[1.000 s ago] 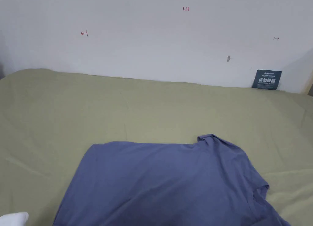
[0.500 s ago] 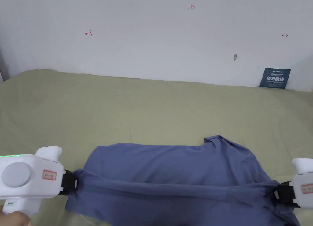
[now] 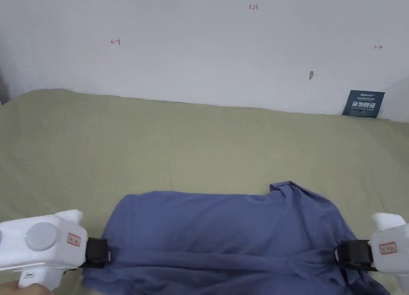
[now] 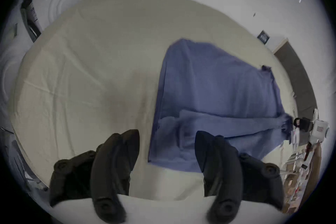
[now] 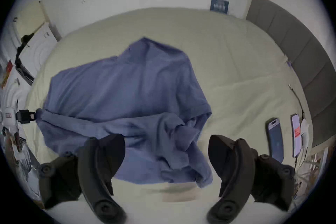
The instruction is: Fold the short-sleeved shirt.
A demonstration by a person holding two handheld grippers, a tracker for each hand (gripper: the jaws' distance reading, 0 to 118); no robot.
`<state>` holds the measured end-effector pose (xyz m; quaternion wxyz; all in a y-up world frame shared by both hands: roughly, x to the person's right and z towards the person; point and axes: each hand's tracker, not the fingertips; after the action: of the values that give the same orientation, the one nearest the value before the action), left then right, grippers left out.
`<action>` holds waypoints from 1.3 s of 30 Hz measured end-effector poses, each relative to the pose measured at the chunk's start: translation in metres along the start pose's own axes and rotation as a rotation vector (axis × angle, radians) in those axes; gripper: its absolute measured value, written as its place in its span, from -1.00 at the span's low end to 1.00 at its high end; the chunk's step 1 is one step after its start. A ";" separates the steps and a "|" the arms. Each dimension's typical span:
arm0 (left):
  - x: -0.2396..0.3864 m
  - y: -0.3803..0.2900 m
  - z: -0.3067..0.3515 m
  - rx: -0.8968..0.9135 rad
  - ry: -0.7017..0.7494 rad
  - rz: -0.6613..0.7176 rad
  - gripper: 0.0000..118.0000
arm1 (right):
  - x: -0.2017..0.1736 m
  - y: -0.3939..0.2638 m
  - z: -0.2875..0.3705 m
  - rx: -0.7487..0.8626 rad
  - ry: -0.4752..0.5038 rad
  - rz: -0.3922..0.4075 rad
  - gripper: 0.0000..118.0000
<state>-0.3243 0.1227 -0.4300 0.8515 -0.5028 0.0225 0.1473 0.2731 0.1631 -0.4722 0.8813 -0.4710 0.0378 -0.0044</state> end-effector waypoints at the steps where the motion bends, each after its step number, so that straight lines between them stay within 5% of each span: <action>1: -0.002 -0.001 0.015 0.022 -0.025 0.002 0.21 | 0.000 -0.001 0.014 0.038 0.008 0.014 0.58; 7: -0.002 -0.049 0.093 0.181 0.006 -0.077 0.20 | -0.011 -0.043 0.086 0.085 0.036 0.012 0.48; 9: 0.000 -0.078 0.103 0.195 0.014 -0.087 -0.47 | -0.017 -0.068 0.094 0.047 0.062 -0.013 -0.34; 10: 0.000 -0.089 0.103 0.187 0.005 -0.097 -1.00 | -0.019 -0.081 0.094 0.030 0.073 -0.012 -1.00; 15: -0.001 -0.127 0.078 0.034 -0.041 -0.169 -1.00 | -0.023 -0.120 0.077 -0.077 0.039 0.068 -1.00; 22: 0.003 -0.095 0.036 0.030 0.004 -0.107 -0.90 | -0.013 -0.123 0.068 -0.073 0.055 0.026 -1.00; 25: 0.002 -0.068 0.014 0.037 0.011 -0.086 0.51 | -0.011 -0.122 0.070 -0.072 0.042 0.035 -1.00; 26: 0.002 -0.062 0.007 0.046 0.033 -0.087 0.71 | -0.009 -0.121 0.070 -0.072 0.035 0.036 -1.00; 33: 0.012 -0.039 -0.034 -0.053 0.132 -0.201 0.66 | 0.001 -0.115 0.070 -0.072 0.011 0.023 -1.00; 36: 0.015 -0.043 -0.030 -0.039 0.146 -0.179 0.37 | 0.009 -0.110 0.061 -0.074 0.008 -0.014 -0.96; 37: 0.016 -0.045 -0.023 -0.011 0.138 -0.168 0.00 | 0.014 -0.107 0.055 -0.078 0.003 -0.064 -0.75; 38: 0.016 -0.047 -0.018 0.022 0.082 -0.156 -0.73 | 0.018 -0.103 0.049 -0.076 -0.006 -0.080 -0.14; 39: 0.016 -0.046 -0.016 0.011 0.018 -0.145 -0.82 | 0.022 -0.099 0.042 -0.079 -0.004 -0.087 0.46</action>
<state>-0.2943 0.0915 -0.4022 0.8624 -0.4998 -0.0055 0.0806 0.3011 0.1417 -0.3680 0.8610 -0.5068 0.0156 -0.0403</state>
